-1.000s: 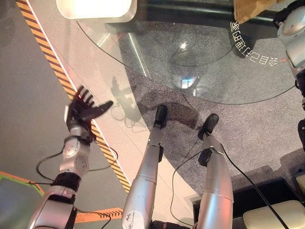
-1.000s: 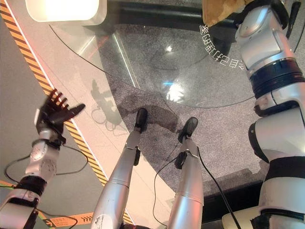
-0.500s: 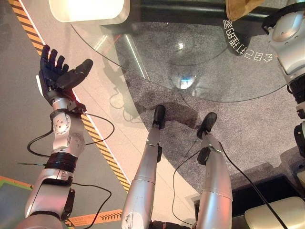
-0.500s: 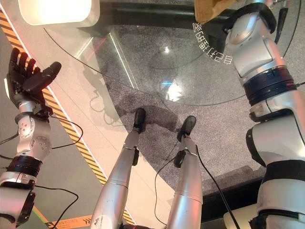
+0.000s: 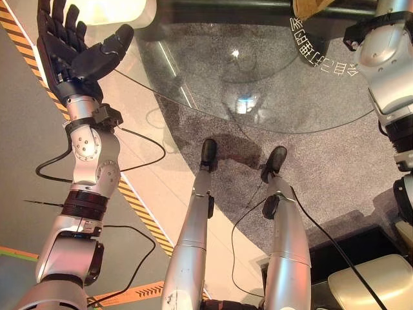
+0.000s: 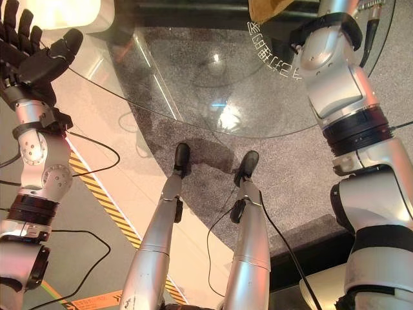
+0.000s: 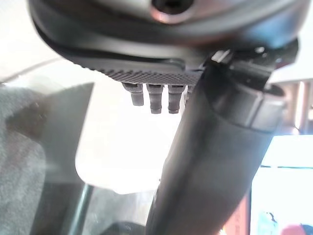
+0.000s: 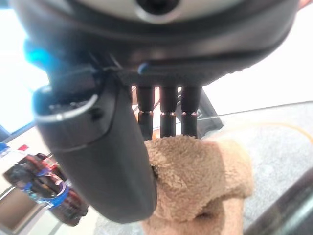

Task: Wipe the table with a cloth and put it in the basket.

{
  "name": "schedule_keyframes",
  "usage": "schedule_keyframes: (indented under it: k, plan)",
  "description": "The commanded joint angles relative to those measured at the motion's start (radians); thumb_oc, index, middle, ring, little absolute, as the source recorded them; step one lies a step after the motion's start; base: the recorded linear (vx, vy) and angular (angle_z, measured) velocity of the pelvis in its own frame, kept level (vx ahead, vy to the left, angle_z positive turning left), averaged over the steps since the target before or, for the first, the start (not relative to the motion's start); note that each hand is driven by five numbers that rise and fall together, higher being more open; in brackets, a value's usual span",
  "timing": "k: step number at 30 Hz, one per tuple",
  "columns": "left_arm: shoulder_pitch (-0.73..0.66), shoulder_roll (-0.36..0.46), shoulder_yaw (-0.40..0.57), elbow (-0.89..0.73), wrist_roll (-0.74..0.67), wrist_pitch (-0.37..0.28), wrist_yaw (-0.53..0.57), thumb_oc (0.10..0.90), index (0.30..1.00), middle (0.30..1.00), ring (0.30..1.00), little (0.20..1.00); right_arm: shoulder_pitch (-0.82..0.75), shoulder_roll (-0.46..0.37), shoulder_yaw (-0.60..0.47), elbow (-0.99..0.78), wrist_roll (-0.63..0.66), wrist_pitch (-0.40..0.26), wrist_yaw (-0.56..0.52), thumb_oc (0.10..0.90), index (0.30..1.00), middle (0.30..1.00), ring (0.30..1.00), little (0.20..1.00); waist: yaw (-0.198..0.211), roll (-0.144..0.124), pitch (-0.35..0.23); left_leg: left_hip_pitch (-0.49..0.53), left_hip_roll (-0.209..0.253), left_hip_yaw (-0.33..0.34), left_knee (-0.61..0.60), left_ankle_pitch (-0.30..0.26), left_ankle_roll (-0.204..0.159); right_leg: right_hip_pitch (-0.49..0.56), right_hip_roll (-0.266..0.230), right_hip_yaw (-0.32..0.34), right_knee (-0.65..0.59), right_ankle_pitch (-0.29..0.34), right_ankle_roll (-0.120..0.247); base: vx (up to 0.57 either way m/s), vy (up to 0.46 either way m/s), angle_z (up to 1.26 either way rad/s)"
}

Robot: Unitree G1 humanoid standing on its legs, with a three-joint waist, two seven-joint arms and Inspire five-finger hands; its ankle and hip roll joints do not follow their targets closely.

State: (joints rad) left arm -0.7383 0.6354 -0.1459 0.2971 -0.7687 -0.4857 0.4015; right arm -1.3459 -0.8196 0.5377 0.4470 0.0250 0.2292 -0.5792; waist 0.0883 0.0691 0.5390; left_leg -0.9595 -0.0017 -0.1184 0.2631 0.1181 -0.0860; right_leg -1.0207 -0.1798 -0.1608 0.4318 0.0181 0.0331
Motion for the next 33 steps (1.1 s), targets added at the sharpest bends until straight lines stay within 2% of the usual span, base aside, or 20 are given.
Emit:
schedule_keyframes:
  k: [1,19,33]
  plan:
    - [-0.012,0.034,0.074,-0.117,0.094,-0.105,0.000,0.800,0.900,0.900,0.900,0.900,-0.013,-0.019,-0.059,-0.177,-0.095,-0.077,0.000,0.100,0.300,0.300,0.300,0.200,0.000,-0.001,-0.019,-0.008,-0.003,0.078,0.067,-0.051,0.056,0.060,0.055,0.058,-0.026,-0.011,0.014,0.00,0.000,0.00]
    - [-0.035,0.033,0.021,-0.253,0.229,-0.029,-0.079,0.800,0.900,0.900,0.900,0.900,0.120,0.010,-0.175,-0.412,-0.157,-0.141,0.097,0.100,0.300,0.300,0.300,0.200,-0.029,-0.010,-0.019,-0.015,-0.004,0.086,0.078,-0.051,0.059,0.050,0.063,0.075,-0.016,-0.002,0.025,0.00,0.001,-0.01]
    - [-0.033,0.011,0.002,-0.295,0.261,0.016,-0.110,0.800,0.900,0.900,0.900,0.900,0.206,0.052,-0.222,-0.563,-0.167,-0.233,0.177,0.100,0.300,0.300,0.300,0.200,-0.048,-0.020,-0.019,-0.023,-0.003,0.090,0.080,-0.048,0.062,0.038,0.072,0.086,-0.012,0.005,0.028,0.00,0.000,0.00]
